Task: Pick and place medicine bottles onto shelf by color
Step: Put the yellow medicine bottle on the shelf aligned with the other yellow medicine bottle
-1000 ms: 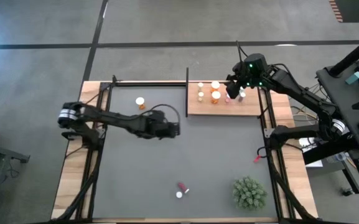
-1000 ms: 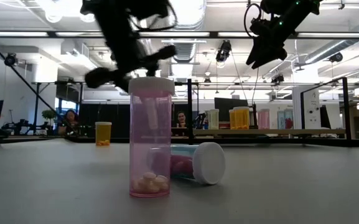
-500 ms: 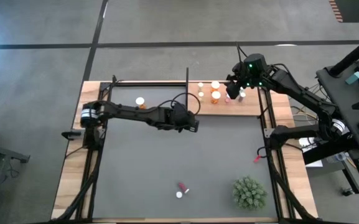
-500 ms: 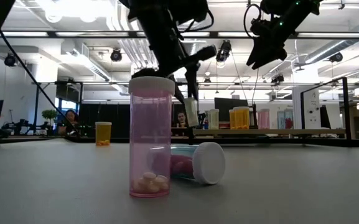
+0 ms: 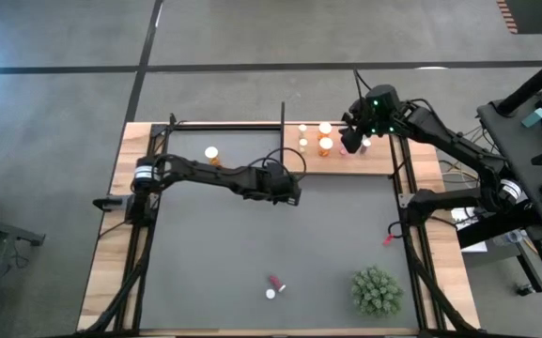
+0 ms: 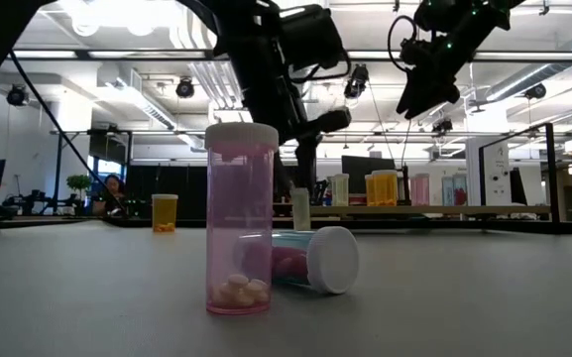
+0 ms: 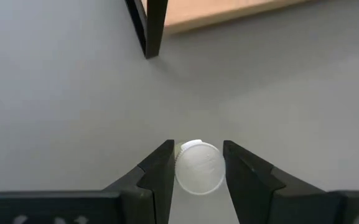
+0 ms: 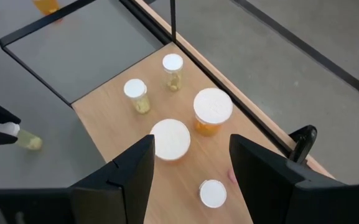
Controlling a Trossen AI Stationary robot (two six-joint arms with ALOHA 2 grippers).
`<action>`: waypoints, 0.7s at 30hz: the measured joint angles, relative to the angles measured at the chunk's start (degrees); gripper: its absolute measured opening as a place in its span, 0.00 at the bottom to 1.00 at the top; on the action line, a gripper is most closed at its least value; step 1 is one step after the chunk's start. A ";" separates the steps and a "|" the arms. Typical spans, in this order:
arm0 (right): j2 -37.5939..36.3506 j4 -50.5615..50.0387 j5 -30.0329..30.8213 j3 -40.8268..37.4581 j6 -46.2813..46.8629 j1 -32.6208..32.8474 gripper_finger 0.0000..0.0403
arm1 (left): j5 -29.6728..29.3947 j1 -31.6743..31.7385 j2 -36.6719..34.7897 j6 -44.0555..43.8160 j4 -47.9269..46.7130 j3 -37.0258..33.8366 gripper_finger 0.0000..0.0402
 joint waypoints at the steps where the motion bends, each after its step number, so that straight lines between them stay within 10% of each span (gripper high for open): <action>1: 0.00 0.00 0.00 -0.02 0.00 0.00 0.49 | 0.30 0.00 0.21 -0.01 0.07 -0.01 0.28; 21: 0.00 0.22 0.00 -0.04 0.02 0.02 0.49 | 1.50 0.17 0.24 1.65 0.71 -0.54 0.29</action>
